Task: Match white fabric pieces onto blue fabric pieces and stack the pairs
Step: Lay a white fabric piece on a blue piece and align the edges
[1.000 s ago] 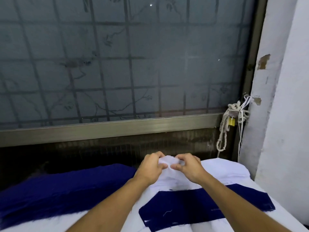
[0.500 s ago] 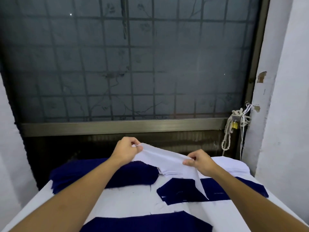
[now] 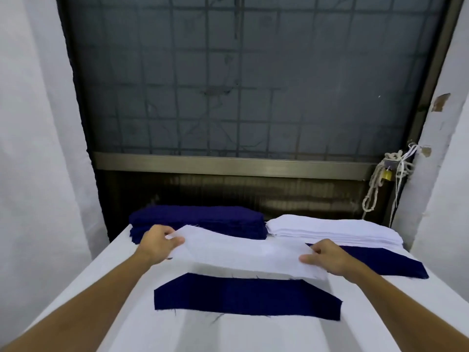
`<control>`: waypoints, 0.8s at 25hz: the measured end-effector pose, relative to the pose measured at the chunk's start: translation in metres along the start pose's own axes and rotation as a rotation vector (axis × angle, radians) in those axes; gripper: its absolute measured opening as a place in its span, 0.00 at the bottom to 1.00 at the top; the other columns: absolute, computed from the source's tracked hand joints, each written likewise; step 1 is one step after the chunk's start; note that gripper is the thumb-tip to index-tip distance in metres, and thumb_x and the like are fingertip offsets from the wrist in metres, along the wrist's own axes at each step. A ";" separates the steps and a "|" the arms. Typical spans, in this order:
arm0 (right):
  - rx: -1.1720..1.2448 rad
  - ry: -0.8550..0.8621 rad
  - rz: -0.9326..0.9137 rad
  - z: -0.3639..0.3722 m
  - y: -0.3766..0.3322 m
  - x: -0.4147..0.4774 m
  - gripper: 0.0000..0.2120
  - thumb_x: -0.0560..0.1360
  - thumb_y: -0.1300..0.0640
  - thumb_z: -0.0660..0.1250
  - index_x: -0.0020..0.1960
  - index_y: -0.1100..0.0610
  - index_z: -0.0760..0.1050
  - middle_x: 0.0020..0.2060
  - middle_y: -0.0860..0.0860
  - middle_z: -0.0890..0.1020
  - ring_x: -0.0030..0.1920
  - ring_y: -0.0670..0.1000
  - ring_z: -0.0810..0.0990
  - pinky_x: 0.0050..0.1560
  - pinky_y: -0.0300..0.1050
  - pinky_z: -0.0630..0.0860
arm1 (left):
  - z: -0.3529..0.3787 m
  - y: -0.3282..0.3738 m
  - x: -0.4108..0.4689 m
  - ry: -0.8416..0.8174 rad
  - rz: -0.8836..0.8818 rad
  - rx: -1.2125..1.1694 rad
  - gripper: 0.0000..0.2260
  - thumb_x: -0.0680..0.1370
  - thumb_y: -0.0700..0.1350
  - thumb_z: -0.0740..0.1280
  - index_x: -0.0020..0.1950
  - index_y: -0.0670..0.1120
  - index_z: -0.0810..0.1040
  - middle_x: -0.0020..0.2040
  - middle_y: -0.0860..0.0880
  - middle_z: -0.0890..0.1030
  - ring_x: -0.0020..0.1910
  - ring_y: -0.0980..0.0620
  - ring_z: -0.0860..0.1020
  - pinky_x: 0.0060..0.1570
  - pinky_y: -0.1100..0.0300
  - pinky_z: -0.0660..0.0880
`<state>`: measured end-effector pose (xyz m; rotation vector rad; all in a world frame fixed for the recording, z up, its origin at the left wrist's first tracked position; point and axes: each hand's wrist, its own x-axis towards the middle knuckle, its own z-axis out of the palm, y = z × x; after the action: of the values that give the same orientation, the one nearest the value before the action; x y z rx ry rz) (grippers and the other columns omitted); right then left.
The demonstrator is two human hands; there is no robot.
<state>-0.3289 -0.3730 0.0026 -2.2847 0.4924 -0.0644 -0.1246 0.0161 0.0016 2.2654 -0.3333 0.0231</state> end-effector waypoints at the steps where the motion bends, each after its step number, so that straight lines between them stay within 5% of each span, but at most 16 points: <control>1: 0.045 0.002 0.005 0.007 0.006 -0.006 0.18 0.76 0.52 0.73 0.32 0.57 0.72 0.29 0.50 0.70 0.31 0.47 0.70 0.34 0.40 0.65 | 0.003 -0.012 -0.006 -0.025 -0.032 -0.036 0.10 0.79 0.43 0.72 0.51 0.37 0.80 0.44 0.38 0.76 0.38 0.49 0.77 0.33 0.58 0.81; 4: 0.160 0.104 0.060 0.030 0.025 -0.021 0.19 0.79 0.53 0.69 0.32 0.58 0.71 0.31 0.53 0.71 0.35 0.50 0.71 0.38 0.43 0.69 | 0.016 -0.037 -0.026 -0.068 -0.130 -0.104 0.09 0.80 0.38 0.68 0.45 0.32 0.76 0.45 0.28 0.69 0.36 0.41 0.76 0.32 0.56 0.79; 6: 0.194 0.212 0.086 0.043 0.037 -0.029 0.18 0.79 0.53 0.68 0.33 0.57 0.70 0.30 0.51 0.70 0.35 0.50 0.70 0.39 0.45 0.67 | 0.027 -0.046 -0.035 -0.048 -0.144 -0.120 0.16 0.79 0.40 0.68 0.35 0.40 0.68 0.35 0.39 0.68 0.31 0.44 0.72 0.32 0.54 0.75; 12: 0.064 0.478 0.093 0.077 0.066 -0.045 0.19 0.78 0.51 0.68 0.31 0.54 0.68 0.24 0.46 0.70 0.30 0.52 0.72 0.35 0.47 0.68 | 0.049 -0.063 -0.067 0.086 -0.090 0.124 0.20 0.80 0.58 0.67 0.38 0.43 0.72 0.35 0.47 0.79 0.35 0.47 0.77 0.36 0.54 0.72; 20: -0.069 0.613 0.015 0.088 0.073 -0.047 0.14 0.75 0.57 0.69 0.32 0.57 0.73 0.25 0.49 0.75 0.31 0.53 0.76 0.31 0.45 0.70 | 0.066 -0.072 -0.080 0.207 0.013 0.223 0.20 0.82 0.57 0.62 0.36 0.45 0.70 0.32 0.49 0.77 0.32 0.50 0.76 0.31 0.55 0.70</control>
<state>-0.3786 -0.3395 -0.1056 -2.3043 0.8303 -0.7653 -0.1904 0.0306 -0.1056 2.4536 -0.2448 0.3140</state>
